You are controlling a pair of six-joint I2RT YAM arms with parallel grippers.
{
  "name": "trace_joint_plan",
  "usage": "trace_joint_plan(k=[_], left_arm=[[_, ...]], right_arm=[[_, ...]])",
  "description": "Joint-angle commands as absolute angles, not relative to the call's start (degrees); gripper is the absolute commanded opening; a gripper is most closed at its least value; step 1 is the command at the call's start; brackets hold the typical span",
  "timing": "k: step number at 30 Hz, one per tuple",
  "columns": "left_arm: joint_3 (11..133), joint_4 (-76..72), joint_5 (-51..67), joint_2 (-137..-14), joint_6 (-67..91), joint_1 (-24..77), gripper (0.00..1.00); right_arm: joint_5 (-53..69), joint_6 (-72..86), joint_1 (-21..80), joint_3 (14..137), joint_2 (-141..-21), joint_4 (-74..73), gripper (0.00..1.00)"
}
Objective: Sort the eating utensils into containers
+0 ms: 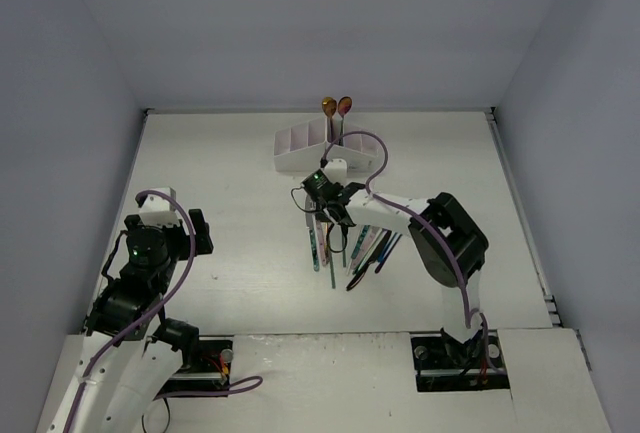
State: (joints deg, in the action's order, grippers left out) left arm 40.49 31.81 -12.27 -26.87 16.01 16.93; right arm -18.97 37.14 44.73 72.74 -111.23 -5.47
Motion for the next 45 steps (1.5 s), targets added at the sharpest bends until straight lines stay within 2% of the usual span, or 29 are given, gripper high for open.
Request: trace_joint_plan(k=[1, 9, 15, 22, 31, 40, 45], left_arm=[[41.13, 28.65, -12.74, -27.45, 15.47, 17.23, 0.9], [41.13, 28.6, -12.74, -27.42, 15.47, 17.23, 0.9], [41.04, 28.56, -12.76, -27.42, 15.47, 17.23, 0.9], [41.11, 28.48, -12.68, -27.83, 15.47, 17.23, 0.89], [41.09, 28.08, -12.6, -28.44, 15.33, 17.23, 0.9], [41.13, 27.97, -11.75, -29.03, 15.54, 17.23, 0.9], [41.27, 28.27, -11.8, -29.38, 16.08, 17.23, 0.9]], right_arm=[[-25.86, 34.25, 44.97, 78.13, -100.76, -4.63, 0.0], [-30.04, 21.93, 42.15, 87.39, -96.7, 4.09, 0.0], [-26.29, 12.17, 35.07, 87.51, -97.57, 24.77, 0.0], [-23.36, 3.11, 30.48, 91.98, -105.8, 42.92, 0.0], [-18.97, 2.04, 27.87, 104.68, -121.5, 45.97, 0.0], [-18.54, 6.14, 28.16, 95.06, -122.23, 48.89, 0.01], [-18.32, 7.04, 29.16, 89.96, -118.72, 49.34, 0.11]])
